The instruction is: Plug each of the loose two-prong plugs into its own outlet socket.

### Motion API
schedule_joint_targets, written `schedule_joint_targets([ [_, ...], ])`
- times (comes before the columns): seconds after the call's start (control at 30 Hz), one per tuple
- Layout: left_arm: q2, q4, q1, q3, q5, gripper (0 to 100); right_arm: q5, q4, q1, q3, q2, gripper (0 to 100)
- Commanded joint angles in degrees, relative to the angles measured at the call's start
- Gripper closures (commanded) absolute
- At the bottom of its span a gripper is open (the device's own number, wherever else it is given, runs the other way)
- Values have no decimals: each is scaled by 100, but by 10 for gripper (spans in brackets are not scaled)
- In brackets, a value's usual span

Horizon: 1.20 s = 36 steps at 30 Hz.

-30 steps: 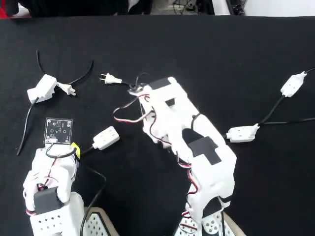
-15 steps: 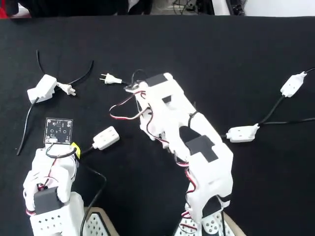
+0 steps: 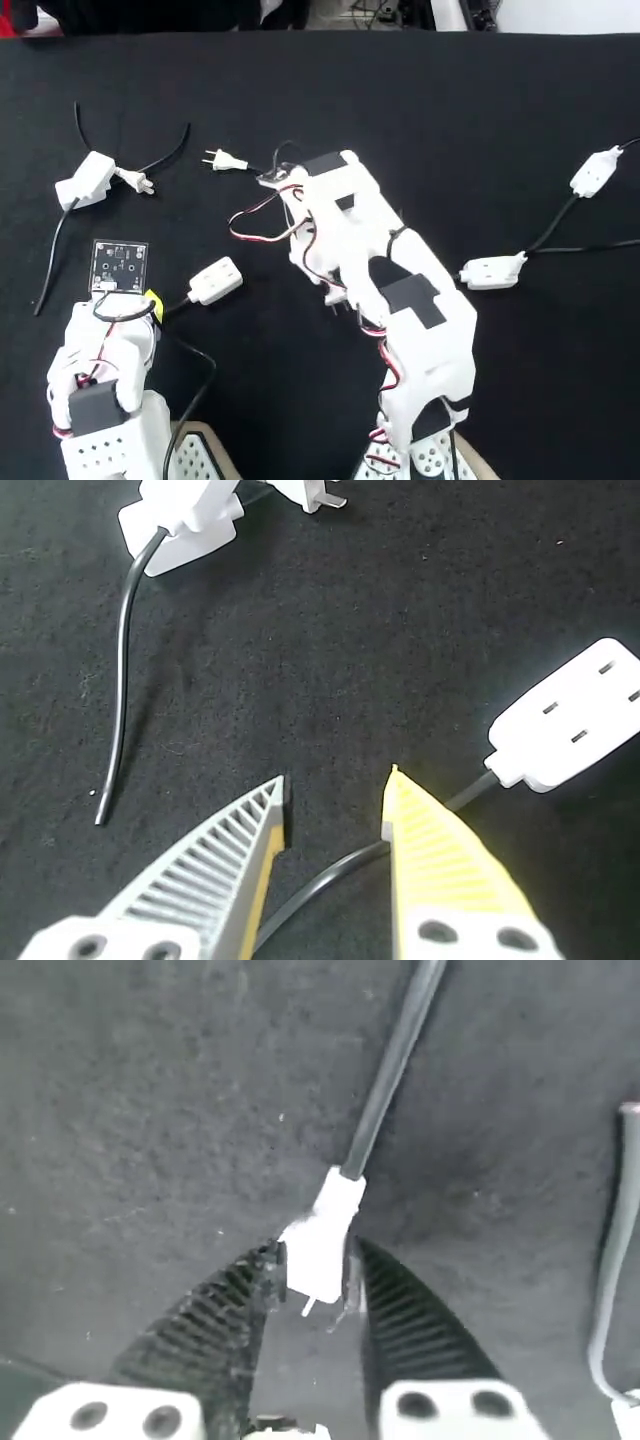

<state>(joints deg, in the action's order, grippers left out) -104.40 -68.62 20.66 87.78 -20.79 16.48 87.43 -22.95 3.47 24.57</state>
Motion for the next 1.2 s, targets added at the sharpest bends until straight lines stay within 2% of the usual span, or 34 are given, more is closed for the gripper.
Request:
schedule_joint_targets([
  [0.0, 0, 88, -48, -48, 35, 834, 97, 141, 229, 40, 4, 871],
  [0.13, 0, 88, -48, -48, 35, 834, -9, -316, 299, 242, 163, 788],
  [0.4, 0, 88, -40, -48, 35, 834, -299, -598, -246, 242, 769, 782],
  [0.47, 0, 88, -31, -48, 35, 834, -422, -589, -352, 242, 848, 820],
  [0.6, 0, 88, -31, -48, 35, 834, -615, -563, -378, 163, 813, 986],
  [1.0, 0, 88, -22, -57, 44, 834, -607, 220, -290, -673, 365, 984],
  [1.17, 0, 88, -31, -57, 53, 834, -791, 70, -316, -778, -233, 984],
])
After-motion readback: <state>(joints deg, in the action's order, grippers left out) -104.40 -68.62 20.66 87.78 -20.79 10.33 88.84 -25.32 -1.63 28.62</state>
